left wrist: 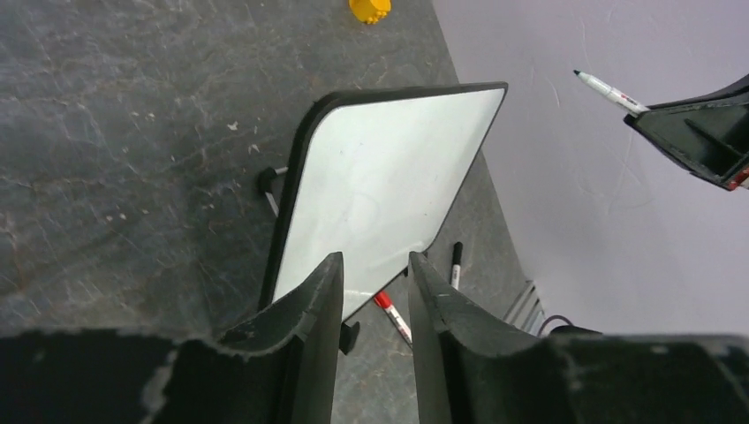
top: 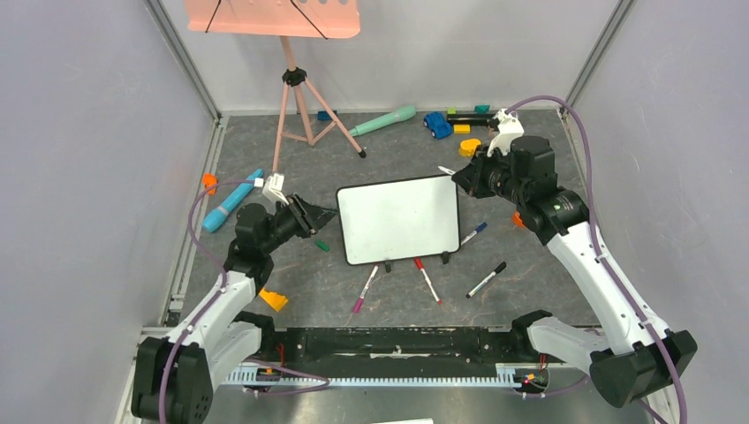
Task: Write a sentence on the whiteboard
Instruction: Move the whiteboard to the center of the board.
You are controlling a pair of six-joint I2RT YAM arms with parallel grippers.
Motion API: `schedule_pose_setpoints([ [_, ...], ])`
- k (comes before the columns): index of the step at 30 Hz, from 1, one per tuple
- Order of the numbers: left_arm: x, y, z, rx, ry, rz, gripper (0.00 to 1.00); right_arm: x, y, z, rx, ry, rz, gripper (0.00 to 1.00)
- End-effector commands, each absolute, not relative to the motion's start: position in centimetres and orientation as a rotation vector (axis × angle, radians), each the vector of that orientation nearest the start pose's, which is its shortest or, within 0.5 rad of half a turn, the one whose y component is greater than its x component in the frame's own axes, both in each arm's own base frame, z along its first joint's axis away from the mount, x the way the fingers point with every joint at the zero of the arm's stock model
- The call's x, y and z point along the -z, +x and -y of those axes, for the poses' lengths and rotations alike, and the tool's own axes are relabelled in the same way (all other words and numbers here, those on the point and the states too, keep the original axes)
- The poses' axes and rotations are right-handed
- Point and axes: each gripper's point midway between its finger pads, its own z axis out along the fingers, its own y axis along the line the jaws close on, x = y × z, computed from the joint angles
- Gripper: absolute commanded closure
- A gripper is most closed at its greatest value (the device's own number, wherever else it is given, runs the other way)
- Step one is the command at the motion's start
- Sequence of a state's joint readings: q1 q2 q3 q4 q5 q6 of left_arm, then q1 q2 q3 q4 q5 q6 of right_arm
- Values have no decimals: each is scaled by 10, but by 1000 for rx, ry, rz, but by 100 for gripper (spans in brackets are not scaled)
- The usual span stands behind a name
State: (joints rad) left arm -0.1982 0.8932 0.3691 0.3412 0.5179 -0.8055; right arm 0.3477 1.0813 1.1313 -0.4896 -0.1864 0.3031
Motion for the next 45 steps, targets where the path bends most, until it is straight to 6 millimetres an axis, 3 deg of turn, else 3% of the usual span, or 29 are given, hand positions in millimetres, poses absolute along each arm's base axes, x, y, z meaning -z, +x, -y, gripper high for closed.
schedule_pose_setpoints([
  [1, -189, 285, 170, 1111, 55, -1791, 58, -313, 309, -163, -621, -189, -1961, 100],
  [3, -186, 288, 172, 1144, 89, -1793, 48, -315, 309, -163, -619, -192, -1956, 100],
  [5, -184, 291, 174, 1188, 112, -1800, 21, -318, 309, -161, -607, -196, -1953, 100],
  [9, -179, 297, 178, 1253, 179, -1815, 7, -318, 310, -160, -592, -205, -1956, 100],
  [20, -146, 278, 193, 1328, 571, -1754, 16, -317, 314, -160, -582, -213, -1967, 100],
  [34, -141, 287, 206, 1504, 695, -1574, 30, -313, 321, -167, -607, -207, -1979, 100],
  [38, -136, 300, 208, 1546, 668, -1594, 30, -314, 322, -166, -603, -204, -1976, 100],
  [45, -131, 298, 209, 1560, 741, -1584, 32, -314, 323, -164, -590, -192, -1979, 100],
])
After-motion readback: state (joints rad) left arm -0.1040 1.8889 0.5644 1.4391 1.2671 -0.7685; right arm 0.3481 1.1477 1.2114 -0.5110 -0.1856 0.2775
